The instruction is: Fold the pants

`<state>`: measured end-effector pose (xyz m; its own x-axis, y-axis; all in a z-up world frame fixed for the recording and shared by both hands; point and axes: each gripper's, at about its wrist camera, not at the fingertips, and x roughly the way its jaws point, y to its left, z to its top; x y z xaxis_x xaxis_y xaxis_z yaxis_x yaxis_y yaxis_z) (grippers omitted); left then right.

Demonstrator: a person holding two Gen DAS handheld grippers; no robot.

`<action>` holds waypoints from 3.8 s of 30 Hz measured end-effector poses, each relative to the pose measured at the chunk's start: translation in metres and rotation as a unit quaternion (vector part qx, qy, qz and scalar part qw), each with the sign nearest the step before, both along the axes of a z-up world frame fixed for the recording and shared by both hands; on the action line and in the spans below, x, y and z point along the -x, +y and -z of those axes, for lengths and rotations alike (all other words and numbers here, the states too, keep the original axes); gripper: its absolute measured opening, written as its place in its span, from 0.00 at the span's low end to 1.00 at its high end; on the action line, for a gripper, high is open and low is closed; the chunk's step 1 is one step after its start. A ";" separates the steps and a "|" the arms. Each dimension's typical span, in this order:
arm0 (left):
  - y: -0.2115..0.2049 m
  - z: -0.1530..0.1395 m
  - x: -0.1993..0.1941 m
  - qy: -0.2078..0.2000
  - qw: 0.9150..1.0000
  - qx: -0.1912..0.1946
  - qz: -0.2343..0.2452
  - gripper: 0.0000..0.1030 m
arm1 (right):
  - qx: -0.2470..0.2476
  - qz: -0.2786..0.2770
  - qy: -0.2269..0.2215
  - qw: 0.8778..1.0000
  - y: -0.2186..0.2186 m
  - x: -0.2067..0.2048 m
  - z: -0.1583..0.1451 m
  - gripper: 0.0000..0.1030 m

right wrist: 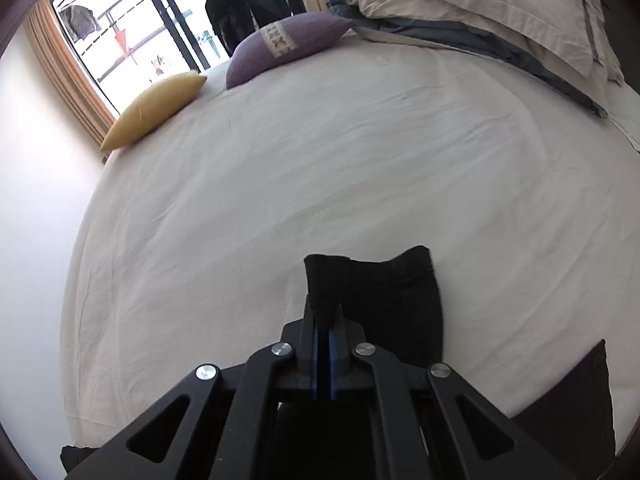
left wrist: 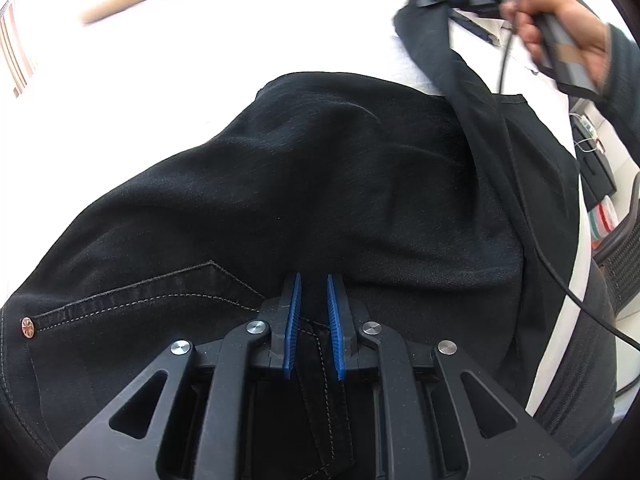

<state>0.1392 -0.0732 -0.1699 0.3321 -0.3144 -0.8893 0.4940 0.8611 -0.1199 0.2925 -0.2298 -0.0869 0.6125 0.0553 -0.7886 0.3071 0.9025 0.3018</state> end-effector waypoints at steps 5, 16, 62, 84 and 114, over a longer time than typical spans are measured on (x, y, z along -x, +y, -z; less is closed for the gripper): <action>-0.008 -0.002 0.002 0.001 1.000 -0.009 -0.007 0.13 | -0.031 0.089 -0.044 0.995 -0.070 0.099 -0.011 0.04; -0.014 -0.006 -0.001 0.003 0.999 -0.022 -0.032 0.13 | -0.135 0.272 -0.046 0.952 -0.151 0.266 0.075 0.04; 0.024 -0.004 0.016 -0.027 0.991 0.055 -0.116 0.14 | -0.191 -0.152 -0.030 0.969 0.012 0.124 0.057 0.45; 0.059 -0.010 0.020 -0.017 0.987 0.092 -0.130 0.14 | -0.157 0.070 -0.002 0.985 -0.104 0.242 0.095 0.00; 0.200 -0.042 0.039 -0.080 0.975 0.033 -0.206 0.14 | -0.180 -0.182 0.021 0.966 0.099 0.193 0.088 0.56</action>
